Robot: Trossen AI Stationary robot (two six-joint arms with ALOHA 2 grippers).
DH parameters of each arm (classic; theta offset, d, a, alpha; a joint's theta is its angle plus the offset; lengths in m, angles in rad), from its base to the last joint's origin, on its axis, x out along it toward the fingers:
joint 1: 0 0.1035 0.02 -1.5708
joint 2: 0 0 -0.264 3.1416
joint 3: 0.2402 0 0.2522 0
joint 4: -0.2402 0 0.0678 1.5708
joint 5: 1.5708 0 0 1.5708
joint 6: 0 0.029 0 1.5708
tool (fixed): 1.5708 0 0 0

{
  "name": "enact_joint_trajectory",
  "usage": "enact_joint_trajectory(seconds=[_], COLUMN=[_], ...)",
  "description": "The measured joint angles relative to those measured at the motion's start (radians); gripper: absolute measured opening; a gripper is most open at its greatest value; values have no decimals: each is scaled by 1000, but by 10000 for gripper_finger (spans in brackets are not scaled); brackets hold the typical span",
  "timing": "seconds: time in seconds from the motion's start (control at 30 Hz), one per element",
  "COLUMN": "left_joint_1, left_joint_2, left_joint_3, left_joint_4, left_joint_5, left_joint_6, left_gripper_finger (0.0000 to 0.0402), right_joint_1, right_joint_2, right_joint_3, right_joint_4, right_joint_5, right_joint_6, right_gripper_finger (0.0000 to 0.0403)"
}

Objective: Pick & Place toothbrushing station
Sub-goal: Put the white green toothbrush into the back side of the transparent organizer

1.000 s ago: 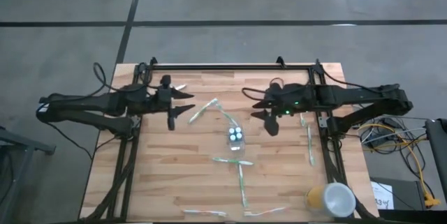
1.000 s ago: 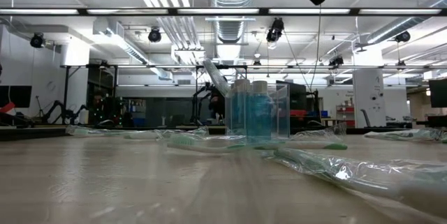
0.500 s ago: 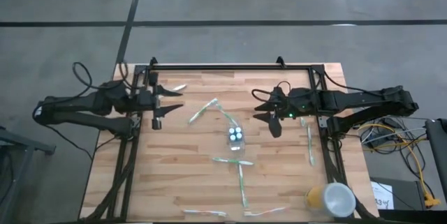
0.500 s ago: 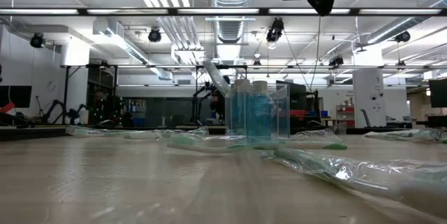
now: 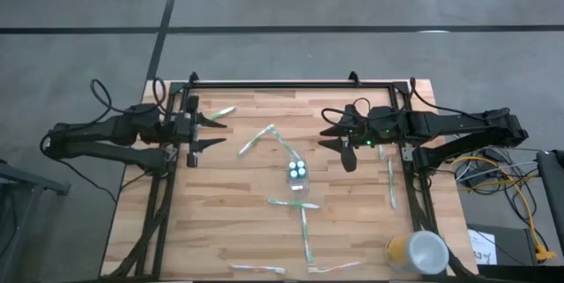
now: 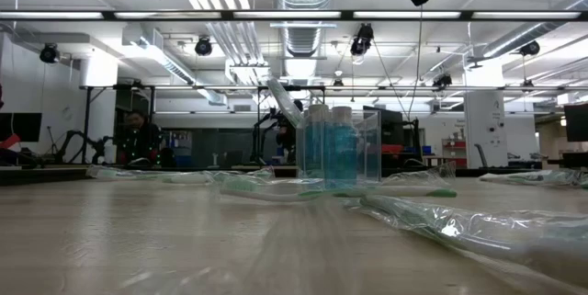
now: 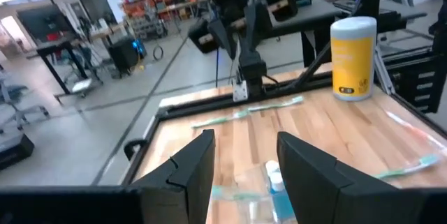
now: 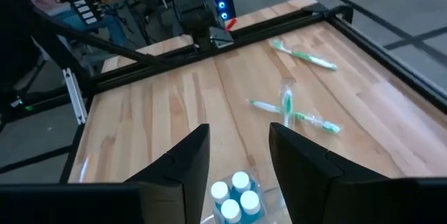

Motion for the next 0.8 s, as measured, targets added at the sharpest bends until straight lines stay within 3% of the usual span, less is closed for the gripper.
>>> enact_joint_trajectory(seconds=[0.8], left_joint_1=[0], left_joint_2=[27], left_joint_3=[0], left_joint_4=[1], left_joint_5=[-40], left_joint_6=[-9], left_gripper_finger=[161], right_joint_1=[0], right_joint_2=[0], right_joint_3=[0], right_joint_4=[-1], right_joint_5=[0], right_joint_6=[7], right_gripper_finger=[139])
